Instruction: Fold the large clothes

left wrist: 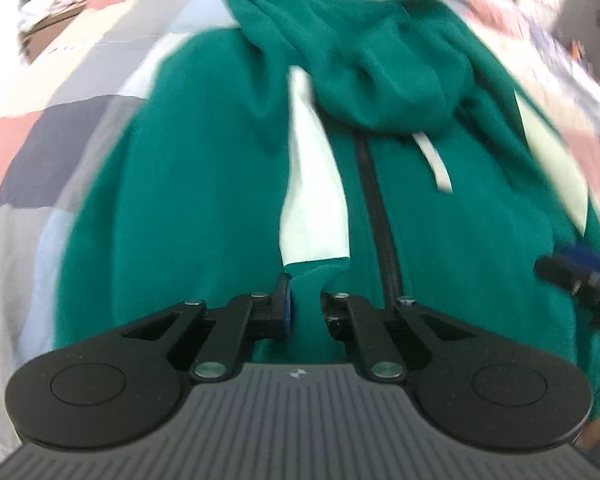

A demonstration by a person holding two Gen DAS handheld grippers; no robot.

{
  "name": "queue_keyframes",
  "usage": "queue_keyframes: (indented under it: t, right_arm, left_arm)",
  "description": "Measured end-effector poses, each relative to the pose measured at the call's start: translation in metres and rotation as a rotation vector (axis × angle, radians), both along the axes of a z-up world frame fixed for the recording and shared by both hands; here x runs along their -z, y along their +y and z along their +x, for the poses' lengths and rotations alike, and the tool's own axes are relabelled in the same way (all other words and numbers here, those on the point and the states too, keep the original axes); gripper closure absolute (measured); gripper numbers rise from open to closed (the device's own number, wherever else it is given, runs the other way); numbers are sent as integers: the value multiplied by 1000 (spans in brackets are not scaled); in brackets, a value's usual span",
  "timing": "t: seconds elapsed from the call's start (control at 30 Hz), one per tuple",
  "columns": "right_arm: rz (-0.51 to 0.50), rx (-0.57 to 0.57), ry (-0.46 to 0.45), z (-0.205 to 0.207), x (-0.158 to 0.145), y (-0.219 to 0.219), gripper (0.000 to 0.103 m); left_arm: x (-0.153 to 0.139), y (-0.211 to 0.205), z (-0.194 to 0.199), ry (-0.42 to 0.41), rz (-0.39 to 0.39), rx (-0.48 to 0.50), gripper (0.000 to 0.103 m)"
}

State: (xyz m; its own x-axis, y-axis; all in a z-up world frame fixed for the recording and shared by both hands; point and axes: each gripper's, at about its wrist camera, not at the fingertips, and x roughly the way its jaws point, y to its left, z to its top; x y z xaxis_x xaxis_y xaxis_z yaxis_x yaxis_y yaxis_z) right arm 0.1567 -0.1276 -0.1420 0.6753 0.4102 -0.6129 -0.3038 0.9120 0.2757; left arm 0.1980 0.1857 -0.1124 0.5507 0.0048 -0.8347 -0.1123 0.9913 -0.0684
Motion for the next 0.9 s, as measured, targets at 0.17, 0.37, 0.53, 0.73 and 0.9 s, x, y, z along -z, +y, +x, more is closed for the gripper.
queue_keyframes:
  t: [0.17, 0.37, 0.53, 0.73, 0.9]
  right_arm:
    - [13, 2, 9, 0, 6, 1, 33]
    - [6, 16, -49, 6, 6, 4, 33]
    - [25, 79, -61, 19, 9, 3, 33]
    - [-38, 89, -110, 28, 14, 21, 33]
    - [-35, 100, -131, 44, 17, 32, 33]
  left_arm:
    - [-59, 68, -3, -125, -91, -195, 96]
    - [-118, 161, 20, -233, -137, -365, 97]
    - [-161, 237, 59, -334, -64, -497, 97]
    - [-195, 328, 112, -405, 67, -636, 97]
    - [-183, 404, 168, -382, 145, -740, 97]
